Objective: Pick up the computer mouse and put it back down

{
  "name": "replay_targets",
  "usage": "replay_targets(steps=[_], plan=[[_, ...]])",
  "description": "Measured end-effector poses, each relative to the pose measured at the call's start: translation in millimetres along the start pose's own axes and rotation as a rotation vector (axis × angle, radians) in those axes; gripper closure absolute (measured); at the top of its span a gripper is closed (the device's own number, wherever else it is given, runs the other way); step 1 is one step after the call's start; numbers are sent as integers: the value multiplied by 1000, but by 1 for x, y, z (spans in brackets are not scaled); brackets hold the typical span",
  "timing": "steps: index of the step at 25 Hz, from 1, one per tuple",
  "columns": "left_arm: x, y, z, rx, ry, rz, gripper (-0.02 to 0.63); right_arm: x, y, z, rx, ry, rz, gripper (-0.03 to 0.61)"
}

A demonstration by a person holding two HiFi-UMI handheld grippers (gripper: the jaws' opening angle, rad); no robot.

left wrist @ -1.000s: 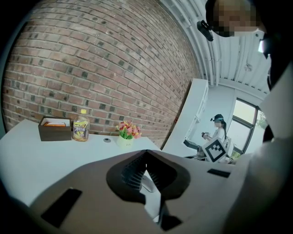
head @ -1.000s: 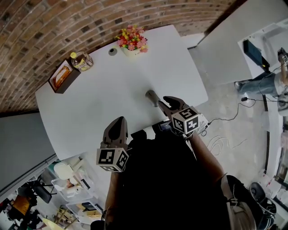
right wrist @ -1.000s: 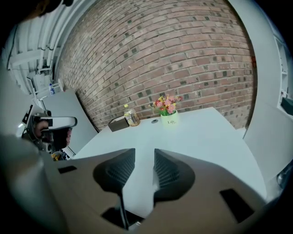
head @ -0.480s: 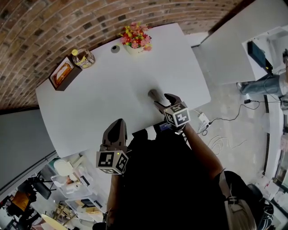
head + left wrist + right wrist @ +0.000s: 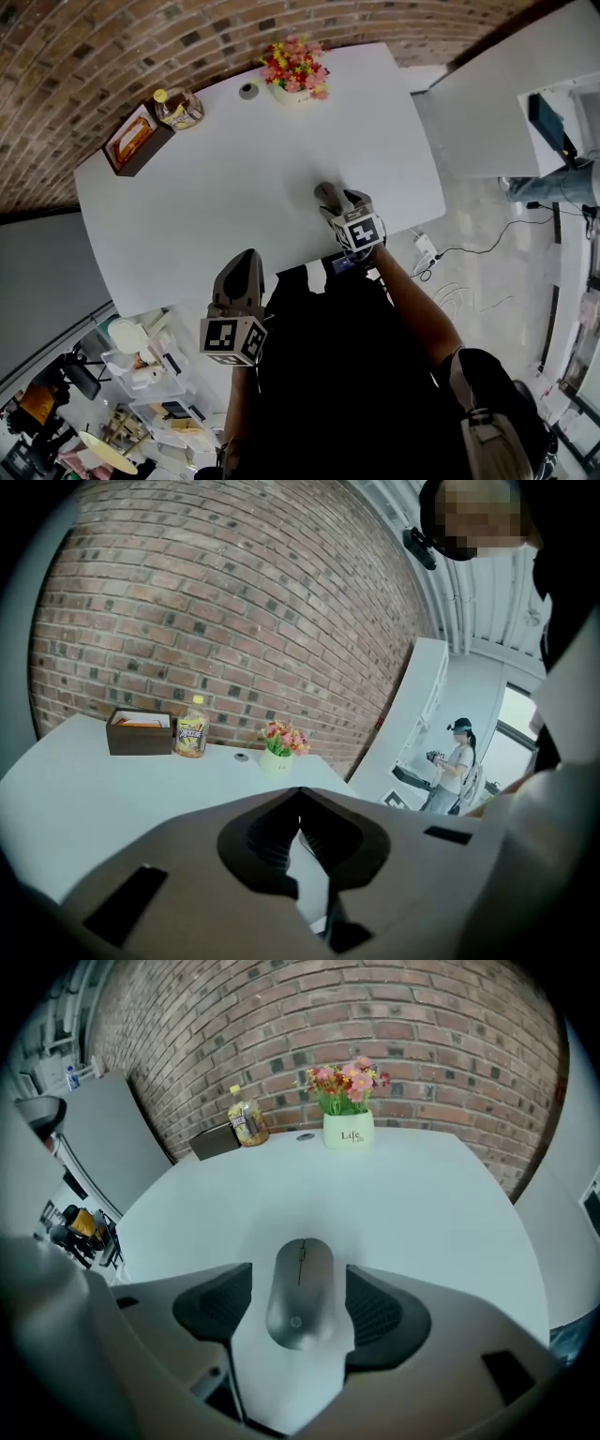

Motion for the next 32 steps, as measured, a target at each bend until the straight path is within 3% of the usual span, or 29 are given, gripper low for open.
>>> replay_targets(steps=[26,32], plan=[[5,12,14,-59,19,4,600,16,-43,1,130,61,143,270],[5,14,15,-58,17,0,600,11,-44,3,121,79,147,270]])
Point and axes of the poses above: the fingertips, and each gripper's own axes: y backward along the fingers, z to its left, x out of its underside, the point moved 5 cm from there along y, backward along the fingers, and after that the axes turned 7 degrees about -y, right-handed, at the moved point
